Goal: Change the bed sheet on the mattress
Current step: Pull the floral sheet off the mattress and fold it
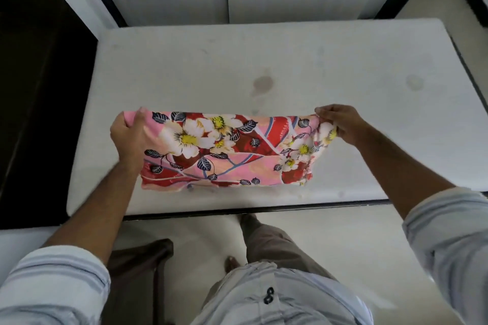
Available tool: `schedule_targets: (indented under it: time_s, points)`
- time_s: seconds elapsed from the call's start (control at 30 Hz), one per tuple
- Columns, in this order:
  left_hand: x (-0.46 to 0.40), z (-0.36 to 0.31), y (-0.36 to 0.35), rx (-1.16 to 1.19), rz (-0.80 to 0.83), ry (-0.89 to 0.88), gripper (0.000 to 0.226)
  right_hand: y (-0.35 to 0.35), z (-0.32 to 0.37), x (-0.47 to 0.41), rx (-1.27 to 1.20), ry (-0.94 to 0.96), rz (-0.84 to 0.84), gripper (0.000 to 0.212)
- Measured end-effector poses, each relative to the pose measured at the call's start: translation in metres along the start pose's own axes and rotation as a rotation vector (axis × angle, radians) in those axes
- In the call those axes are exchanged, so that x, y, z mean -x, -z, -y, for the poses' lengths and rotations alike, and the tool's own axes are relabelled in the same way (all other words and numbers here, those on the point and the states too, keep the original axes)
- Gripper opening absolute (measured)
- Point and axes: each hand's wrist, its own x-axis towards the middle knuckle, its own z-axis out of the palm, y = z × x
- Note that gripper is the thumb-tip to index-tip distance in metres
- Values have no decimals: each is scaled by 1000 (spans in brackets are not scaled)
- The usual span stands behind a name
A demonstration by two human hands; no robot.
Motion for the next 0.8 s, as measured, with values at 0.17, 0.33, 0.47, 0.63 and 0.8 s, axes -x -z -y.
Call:
schedule_targets:
  time_s: [0.17,0.33,0.47,0.63,0.8]
  points:
    - [-109,-7,-62,-179,51,-6,31,-18,55,-130,-9,-35,-12,4]
    - [-220,15,-115,-509,-78,-65,43,-22,71,-269,226,-184,-252,9]
    - [-224,64,-150,-826,154,-41,41,-57,19,-304,791,-43,-483,44]
    - [-194,141,-188,-907,455,112,53,-169,-57,-283,1211,422,16,66]
    - [-194,193,-202,-977,460,95,106,-230,-119,-291,1409,639,181,77]
